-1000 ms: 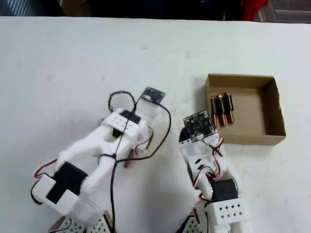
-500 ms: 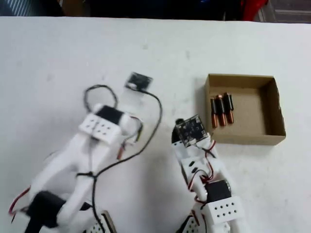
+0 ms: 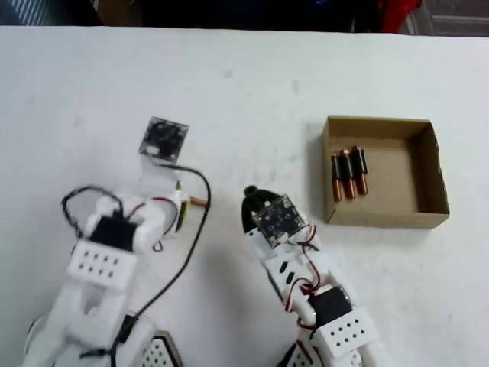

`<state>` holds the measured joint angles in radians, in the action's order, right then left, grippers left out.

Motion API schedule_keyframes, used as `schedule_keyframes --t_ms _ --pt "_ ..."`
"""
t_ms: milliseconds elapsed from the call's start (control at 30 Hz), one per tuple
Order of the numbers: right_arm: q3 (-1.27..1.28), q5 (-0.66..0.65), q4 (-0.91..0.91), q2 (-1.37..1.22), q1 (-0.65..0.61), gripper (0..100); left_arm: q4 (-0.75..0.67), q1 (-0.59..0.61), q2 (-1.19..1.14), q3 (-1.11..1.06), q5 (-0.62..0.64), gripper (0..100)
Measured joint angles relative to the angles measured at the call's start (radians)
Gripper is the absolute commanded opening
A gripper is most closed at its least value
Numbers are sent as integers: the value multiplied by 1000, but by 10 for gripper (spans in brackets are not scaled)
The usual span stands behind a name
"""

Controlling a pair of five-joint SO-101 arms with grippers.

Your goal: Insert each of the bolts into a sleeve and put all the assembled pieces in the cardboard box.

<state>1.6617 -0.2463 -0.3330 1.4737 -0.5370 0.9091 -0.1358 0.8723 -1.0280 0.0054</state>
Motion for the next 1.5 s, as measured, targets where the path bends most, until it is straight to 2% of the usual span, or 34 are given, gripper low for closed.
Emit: schedule_keyframes --t_ms 133,233,633,867,1000,1233,1333,1500 --pt "0 109 20 0 -25 16 -57 2 152 -32 0 23" --pt "0 137 92 0 -51 16 -58 2 245 -32 0 23" --pt "2 141 307 0 -173 16 -58 2 476 -18 0 23" --pt "2 147 327 0 -195 16 -77 2 488 109 0 23" --pt "2 147 327 0 -242 16 -144 0 494 135 0 23" --pt "2 147 327 0 -242 16 -226 -166 497 135 0 23" --pt "2 147 327 0 -242 16 -256 -199 497 130 0 23" --pt "2 147 327 0 -239 16 -405 -256 500 17 0 23"
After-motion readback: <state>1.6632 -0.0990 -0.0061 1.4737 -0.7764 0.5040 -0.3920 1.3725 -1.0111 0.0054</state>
